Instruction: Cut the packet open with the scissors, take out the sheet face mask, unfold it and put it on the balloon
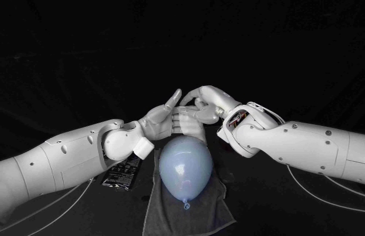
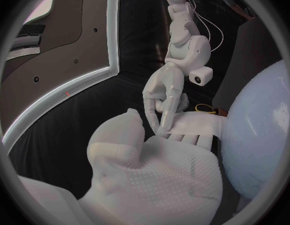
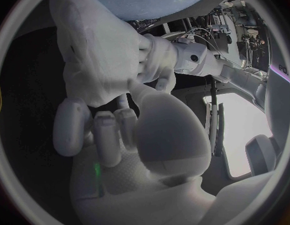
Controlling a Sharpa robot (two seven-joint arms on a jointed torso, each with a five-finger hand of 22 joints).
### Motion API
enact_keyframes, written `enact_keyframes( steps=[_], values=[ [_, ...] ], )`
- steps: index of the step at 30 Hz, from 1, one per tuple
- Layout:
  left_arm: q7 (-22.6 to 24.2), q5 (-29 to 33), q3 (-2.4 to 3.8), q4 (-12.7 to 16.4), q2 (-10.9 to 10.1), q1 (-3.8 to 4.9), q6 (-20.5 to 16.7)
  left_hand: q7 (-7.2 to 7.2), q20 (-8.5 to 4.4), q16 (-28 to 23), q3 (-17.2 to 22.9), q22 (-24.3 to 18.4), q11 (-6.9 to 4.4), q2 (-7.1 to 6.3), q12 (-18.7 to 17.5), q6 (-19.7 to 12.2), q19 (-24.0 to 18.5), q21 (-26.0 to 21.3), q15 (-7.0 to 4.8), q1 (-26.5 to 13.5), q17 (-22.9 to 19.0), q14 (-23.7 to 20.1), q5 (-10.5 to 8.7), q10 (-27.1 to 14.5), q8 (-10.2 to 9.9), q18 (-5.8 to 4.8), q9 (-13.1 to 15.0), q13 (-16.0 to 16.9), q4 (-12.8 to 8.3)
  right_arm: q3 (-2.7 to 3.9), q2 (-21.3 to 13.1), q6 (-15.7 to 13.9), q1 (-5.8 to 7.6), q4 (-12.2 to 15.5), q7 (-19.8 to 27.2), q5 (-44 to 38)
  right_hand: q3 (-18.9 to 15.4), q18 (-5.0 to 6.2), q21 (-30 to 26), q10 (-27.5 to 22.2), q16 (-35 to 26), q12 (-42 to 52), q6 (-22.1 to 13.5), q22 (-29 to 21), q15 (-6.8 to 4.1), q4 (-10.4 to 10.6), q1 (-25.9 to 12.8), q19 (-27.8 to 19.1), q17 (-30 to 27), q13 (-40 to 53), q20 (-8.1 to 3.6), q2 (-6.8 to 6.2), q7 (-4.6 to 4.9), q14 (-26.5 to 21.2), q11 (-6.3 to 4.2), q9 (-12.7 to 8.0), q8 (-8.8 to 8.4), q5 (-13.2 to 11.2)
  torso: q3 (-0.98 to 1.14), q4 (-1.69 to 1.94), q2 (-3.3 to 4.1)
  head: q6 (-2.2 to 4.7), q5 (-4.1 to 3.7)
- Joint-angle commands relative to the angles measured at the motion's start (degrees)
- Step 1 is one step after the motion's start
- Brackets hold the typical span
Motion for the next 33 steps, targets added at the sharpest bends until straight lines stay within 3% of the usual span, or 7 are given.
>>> enact_keyframes(
  steps=[1, 7, 17, 26, 33],
  values=[
    [0.74, 0.14, 0.16, 0.22, 0.1, 0.17, 1.03, 8.94, 0.11, 0.09, -0.37, 0.02, -0.05, -0.07, 0.12, 0.34, 0.3, 0.22, -0.03, 0.58, 0.04, 0.03, -0.2, 0.1, 0.11, -0.19, 0.09, -0.04, 0.06, -0.07, -0.07, -0.6, -0.1, 0.03, 0.81, -0.42, 0.94, -0.31, 0.69, 1.89, 0.2, 0.49, 1.33, 10.36, -0.7, -1.03, 1.82, 0.29, 15.05, 9.52, -0.51, 0.89, -0.46, 5.98, -0.73, 0.57, 0.83, 0.07, 0.04, -0.04, -0.01, 0.0, 0.03],
    [0.68, 0.14, 0.16, 0.23, 0.11, 0.17, 1.05, 8.95, 0.11, 0.07, -0.54, 0.01, -0.06, 0.04, 0.14, 0.4, 0.3, 0.22, -0.04, 0.68, 0.03, 0.0, -0.2, 0.16, 0.14, -0.19, 0.11, -0.03, 0.06, -0.07, -0.14, -1.47, -0.1, 0.09, 1.06, -0.83, 1.84, -0.41, 1.23, 2.28, 0.2, 0.9, 2.57, 10.49, -1.25, -2.7, 3.08, 0.48, 15.05, 9.95, -1.03, 0.83, -1.1, 5.98, -1.32, 1.27, 2.13, 0.07, 0.03, -0.03, -0.02, -0.02, 0.01],
    [0.46, 0.15, 0.16, 0.22, 0.1, 0.17, 1.07, 8.95, 0.11, 0.07, -0.54, 0.01, -0.06, 0.04, 0.14, 0.4, 0.3, 0.22, -0.04, 0.68, 0.03, 0.0, -0.2, 0.16, 0.14, -0.19, 0.11, -0.03, 0.06, -0.07, -0.34, -2.34, -0.11, 0.26, 1.85, -0.59, 2.02, -0.4, 1.16, 2.23, 0.2, 0.78, 2.78, 10.47, -1.36, -2.88, 3.0, 0.46, 15.05, 9.85, -1.16, 0.83, -1.19, 5.98, -1.41, 1.48, 2.5, 0.07, 0.02, -0.01, 0.0, -0.08, -0.06],
    [0.55, 0.16, 0.16, 0.19, 0.04, 0.17, 0.84, 8.95, 0.11, 0.06, -0.74, 0.01, -0.06, 0.29, 0.15, 0.42, 0.31, 0.22, -0.04, 0.89, 0.03, -0.01, -0.2, 0.2, 0.14, -0.19, 0.11, -0.02, 0.03, -0.07, -0.79, -2.15, -0.11, 0.59, 2.17, 0.51, 1.27, -0.2, -0.21, 1.23, 0.2, -0.76, 0.56, 10.1, -1.04, -1.89, 0.83, -0.08, 15.05, 8.61, -1.14, -0.13, -0.48, 5.98, -0.89, 1.27, 1.69, 0.05, -0.01, -0.01, 0.0, -0.06, -0.03],
    [0.56, 0.17, 0.16, 0.18, -0.03, 0.17, 0.81, 8.95, 0.11, 0.06, -0.74, 0.01, -0.06, 0.29, 0.15, 0.42, 0.31, 0.22, -0.04, 0.89, 0.03, -0.01, -0.2, 0.2, 0.14, -0.19, 0.11, -0.02, 0.03, -0.07, -1.44, -3.63, -0.11, 1.02, 3.07, 1.47, 3.16, -0.27, 0.16, 1.34, 0.2, -0.63, 0.39, 10.19, -0.88, -1.63, 1.33, 0.03, 15.05, 8.8, -0.95, 2.2, -0.43, 5.98, -0.79, 1.3, 1.64, 0.07, 0.0, 0.0, 0.01, -0.01, -0.07]
  ],
)
